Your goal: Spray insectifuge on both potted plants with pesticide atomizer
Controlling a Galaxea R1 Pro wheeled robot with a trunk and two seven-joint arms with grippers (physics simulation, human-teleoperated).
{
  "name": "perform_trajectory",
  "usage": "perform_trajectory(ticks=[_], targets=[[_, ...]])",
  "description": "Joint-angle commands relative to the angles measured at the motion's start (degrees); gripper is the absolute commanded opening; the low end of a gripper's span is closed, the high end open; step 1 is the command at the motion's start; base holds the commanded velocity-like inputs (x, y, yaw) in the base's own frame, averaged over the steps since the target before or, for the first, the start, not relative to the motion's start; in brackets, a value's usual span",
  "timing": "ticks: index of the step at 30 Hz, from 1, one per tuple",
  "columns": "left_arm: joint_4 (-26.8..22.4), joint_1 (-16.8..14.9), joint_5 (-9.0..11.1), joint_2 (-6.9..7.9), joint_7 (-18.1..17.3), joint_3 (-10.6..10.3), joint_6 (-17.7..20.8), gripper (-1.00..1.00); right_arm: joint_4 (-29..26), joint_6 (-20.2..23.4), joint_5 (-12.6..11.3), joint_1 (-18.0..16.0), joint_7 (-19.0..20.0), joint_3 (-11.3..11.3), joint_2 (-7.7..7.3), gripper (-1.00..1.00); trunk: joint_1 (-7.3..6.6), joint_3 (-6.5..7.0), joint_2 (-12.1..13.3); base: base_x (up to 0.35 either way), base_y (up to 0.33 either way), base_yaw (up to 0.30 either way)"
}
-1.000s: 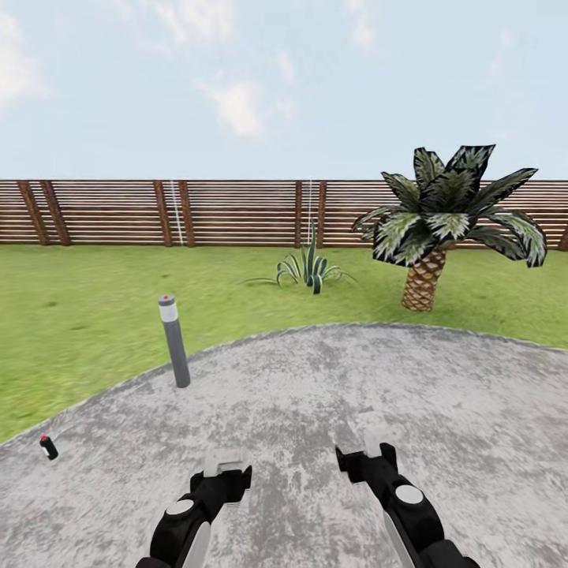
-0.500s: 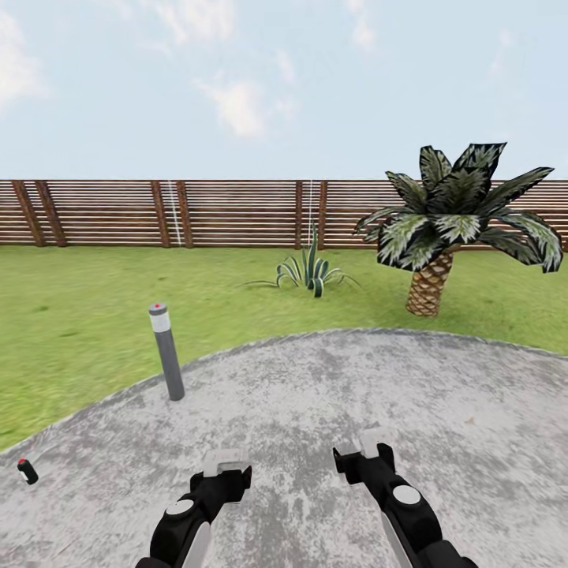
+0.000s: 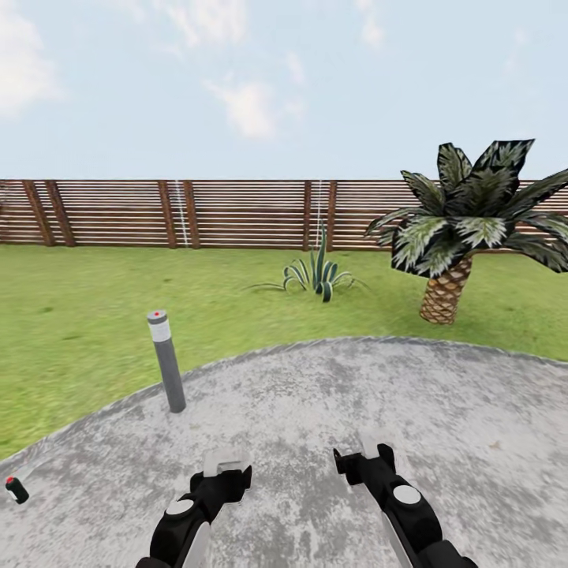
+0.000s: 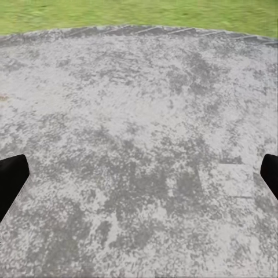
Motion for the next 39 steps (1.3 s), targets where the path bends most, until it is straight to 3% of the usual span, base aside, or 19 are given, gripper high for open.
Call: perform_trajectory(ticks=[1, 39], targets=[[0.00, 0.00, 0.00, 0.00, 0.00, 0.00, 0.00, 1.00, 0.00, 0.00, 0.00, 0.02, 0.00, 0.00, 0.00, 1.00, 0.00, 0.00, 0.00, 0.322, 0.000, 0.225], [0.00, 0.00, 0.12, 0.00, 0.00, 0.00, 0.00, 1.00, 0.00, 0.00, 0.00, 0.00, 0.00, -0.08, 0.00, 1.00, 0.00, 0.00, 0.00, 0.322, 0.019, 0.240]])
